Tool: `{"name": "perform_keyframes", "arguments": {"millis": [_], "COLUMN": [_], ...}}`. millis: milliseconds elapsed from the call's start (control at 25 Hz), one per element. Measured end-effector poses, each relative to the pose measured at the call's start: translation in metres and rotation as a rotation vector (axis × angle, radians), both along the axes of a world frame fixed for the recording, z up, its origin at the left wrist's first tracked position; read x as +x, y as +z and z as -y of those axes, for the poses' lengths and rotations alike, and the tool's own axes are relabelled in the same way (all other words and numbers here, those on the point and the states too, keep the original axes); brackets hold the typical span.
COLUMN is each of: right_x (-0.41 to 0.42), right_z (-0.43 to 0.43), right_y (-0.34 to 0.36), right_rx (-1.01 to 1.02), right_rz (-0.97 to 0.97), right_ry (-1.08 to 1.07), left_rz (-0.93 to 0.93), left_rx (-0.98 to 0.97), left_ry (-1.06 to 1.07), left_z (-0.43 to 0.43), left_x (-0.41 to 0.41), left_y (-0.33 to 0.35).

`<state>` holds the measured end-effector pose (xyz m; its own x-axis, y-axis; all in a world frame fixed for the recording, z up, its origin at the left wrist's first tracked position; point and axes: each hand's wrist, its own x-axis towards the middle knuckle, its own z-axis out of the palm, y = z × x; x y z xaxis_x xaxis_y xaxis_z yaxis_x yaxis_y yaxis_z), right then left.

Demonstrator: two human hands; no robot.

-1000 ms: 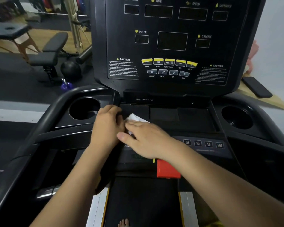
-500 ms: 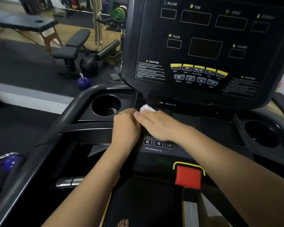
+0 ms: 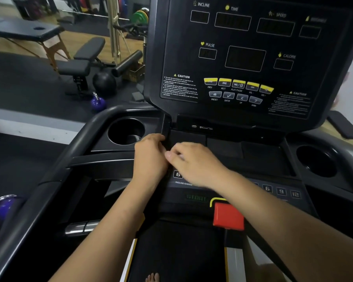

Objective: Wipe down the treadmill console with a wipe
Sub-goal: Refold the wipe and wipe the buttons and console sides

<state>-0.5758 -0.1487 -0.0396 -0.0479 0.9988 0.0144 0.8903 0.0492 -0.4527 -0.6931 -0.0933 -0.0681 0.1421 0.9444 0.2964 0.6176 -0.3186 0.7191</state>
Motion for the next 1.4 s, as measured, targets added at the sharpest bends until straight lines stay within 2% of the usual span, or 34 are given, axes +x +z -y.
{"name": "perform_keyframes", "arguments": {"millis": [120, 360, 440, 520, 640, 720, 800, 960, 1000, 1040, 1120, 1160, 1200, 1280, 1320, 1400], "right_x": [0.01, -0.004, 0.001, 0.01, 0.015, 0.006, -0.003, -0.002, 0.0, 0.002, 0.003, 0.004, 0.006, 0.012, 0.015, 0.021], "right_z": [-0.006, -0.01, -0.004, 0.004, -0.001, -0.014, -0.026, -0.028, -0.027, -0.027, -0.026, -0.024, -0.023, -0.021, -0.02, -0.017], "right_y": [0.008, 0.008, 0.006, 0.005, 0.01, 0.017, 0.026, 0.029, 0.028, 0.027, 0.023, 0.02, 0.016, 0.008, 0.006, 0.003], "right_rx": [-0.087, -0.13, -0.113, -0.053, -0.045, -0.053, -0.051, -0.219, -0.246, -0.24, -0.163, -0.113, -0.067, -0.037, -0.046, -0.071], "right_rz": [-0.094, -0.297, -0.234, -0.069, -0.084, -0.32, -0.698, -1.223, -1.281, -1.261, -1.037, -0.897, -0.777, -0.662, -0.68, -0.854], "right_ry": [-0.106, -0.108, -0.077, -0.062, -0.135, -0.215, -0.32, -0.36, -0.376, -0.389, -0.385, -0.382, -0.393, -0.445, -0.465, -0.469], "left_rz": [0.001, 0.116, 0.124, 0.144, 0.162, 0.203, 0.298, 0.371, 0.378, 0.406, 0.476, 0.467, 0.378, 0.061, -0.072, -0.274], "left_rx": [0.005, 0.056, 0.081, 0.082, 0.094, 0.127, 0.092, 0.044, 0.04, 0.01, -0.098, -0.139, -0.127, 0.072, 0.175, 0.125], "left_ry": [-0.004, 0.032, 0.021, 0.024, 0.021, 0.01, 0.015, -0.053, -0.045, -0.014, 0.047, 0.055, 0.059, 0.043, -0.013, -0.215], "left_z": [-0.002, 0.002, 0.005, 0.006, 0.006, 0.008, 0.01, 0.009, 0.007, 0.004, 0.001, 0.0, -0.001, 0.003, 0.008, 0.021], "left_x": [0.001, -0.002, -0.003, -0.004, -0.006, -0.007, -0.007, -0.01, -0.01, -0.011, -0.012, -0.013, -0.014, -0.015, -0.015, -0.01], "left_y": [0.0, 0.004, 0.004, 0.004, 0.003, 0.002, 0.003, 0.001, -0.001, -0.003, -0.001, 0.002, 0.005, 0.008, 0.009, 0.007]}}
